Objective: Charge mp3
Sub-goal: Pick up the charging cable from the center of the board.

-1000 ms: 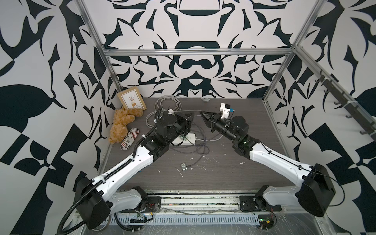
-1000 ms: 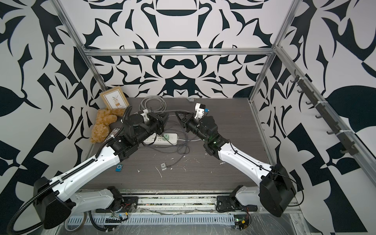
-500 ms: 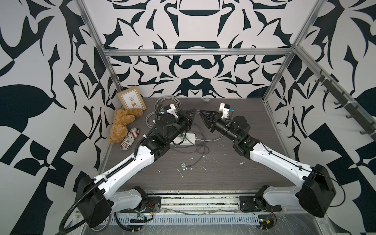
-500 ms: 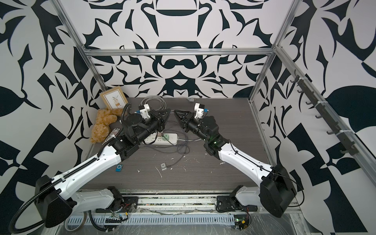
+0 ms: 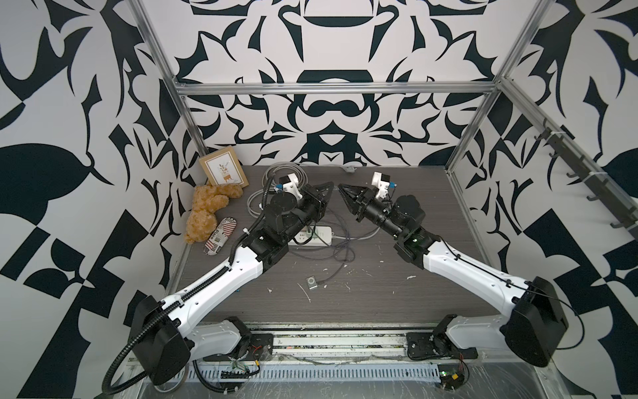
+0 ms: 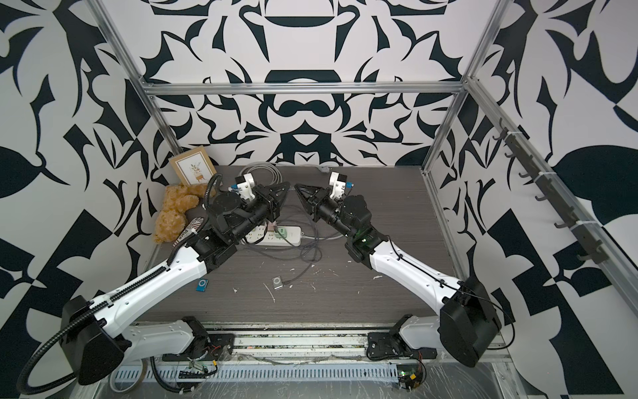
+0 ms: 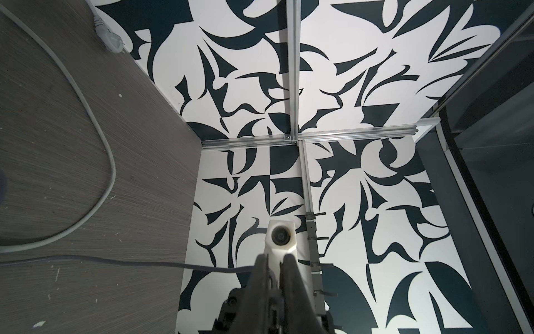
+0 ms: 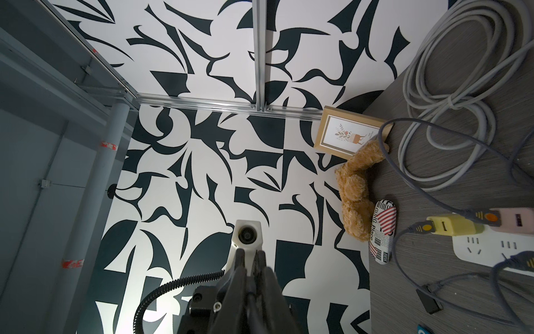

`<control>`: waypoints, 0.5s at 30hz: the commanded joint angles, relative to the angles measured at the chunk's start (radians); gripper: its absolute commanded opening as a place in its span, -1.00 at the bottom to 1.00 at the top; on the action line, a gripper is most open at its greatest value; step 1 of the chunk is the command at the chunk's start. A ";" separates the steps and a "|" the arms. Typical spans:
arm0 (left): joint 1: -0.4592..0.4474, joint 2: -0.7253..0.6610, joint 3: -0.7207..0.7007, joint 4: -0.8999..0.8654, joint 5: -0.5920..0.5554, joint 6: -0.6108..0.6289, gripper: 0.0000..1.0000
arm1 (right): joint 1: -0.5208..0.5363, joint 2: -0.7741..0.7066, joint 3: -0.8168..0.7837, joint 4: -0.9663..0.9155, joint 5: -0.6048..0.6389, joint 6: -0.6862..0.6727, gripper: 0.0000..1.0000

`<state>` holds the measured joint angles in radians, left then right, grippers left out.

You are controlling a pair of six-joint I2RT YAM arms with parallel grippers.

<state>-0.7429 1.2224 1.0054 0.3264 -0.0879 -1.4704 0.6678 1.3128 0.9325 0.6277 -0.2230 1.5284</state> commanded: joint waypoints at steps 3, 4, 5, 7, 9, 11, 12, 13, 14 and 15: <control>-0.017 0.016 -0.005 0.074 0.041 0.044 -1.00 | 0.004 0.017 0.048 0.040 -0.033 0.000 -0.81; -0.017 0.020 -0.007 0.085 0.045 0.045 -1.00 | 0.005 0.021 0.048 0.042 -0.040 0.002 -0.85; -0.017 0.024 -0.009 0.093 0.046 0.044 -1.00 | 0.004 0.023 0.048 0.047 -0.046 0.004 -0.91; -0.017 0.031 -0.010 0.103 0.051 0.046 -1.00 | 0.004 0.024 0.042 0.056 -0.064 0.010 -1.00; -0.017 0.031 -0.010 0.102 0.050 0.055 -1.00 | 0.004 0.017 0.032 0.061 -0.082 0.009 -1.00; -0.010 0.020 -0.006 0.078 0.048 0.081 -0.81 | 0.000 -0.001 0.013 0.067 -0.104 0.000 -1.00; 0.000 0.004 0.000 0.032 0.048 0.095 -0.47 | -0.007 -0.014 -0.002 0.075 -0.120 -0.010 -1.00; 0.021 -0.021 0.009 -0.056 0.056 0.105 -0.10 | -0.016 -0.031 -0.017 0.086 -0.132 -0.025 -1.00; 0.043 -0.050 0.018 -0.143 0.059 0.122 0.10 | -0.024 -0.047 -0.028 0.091 -0.147 -0.045 -1.00; 0.071 -0.094 0.025 -0.251 0.053 0.145 0.26 | -0.042 -0.067 -0.036 0.091 -0.182 -0.077 -1.00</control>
<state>-0.7174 1.2125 1.0058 0.2653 -0.0536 -1.3857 0.6430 1.3128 0.9115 0.6544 -0.3016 1.5196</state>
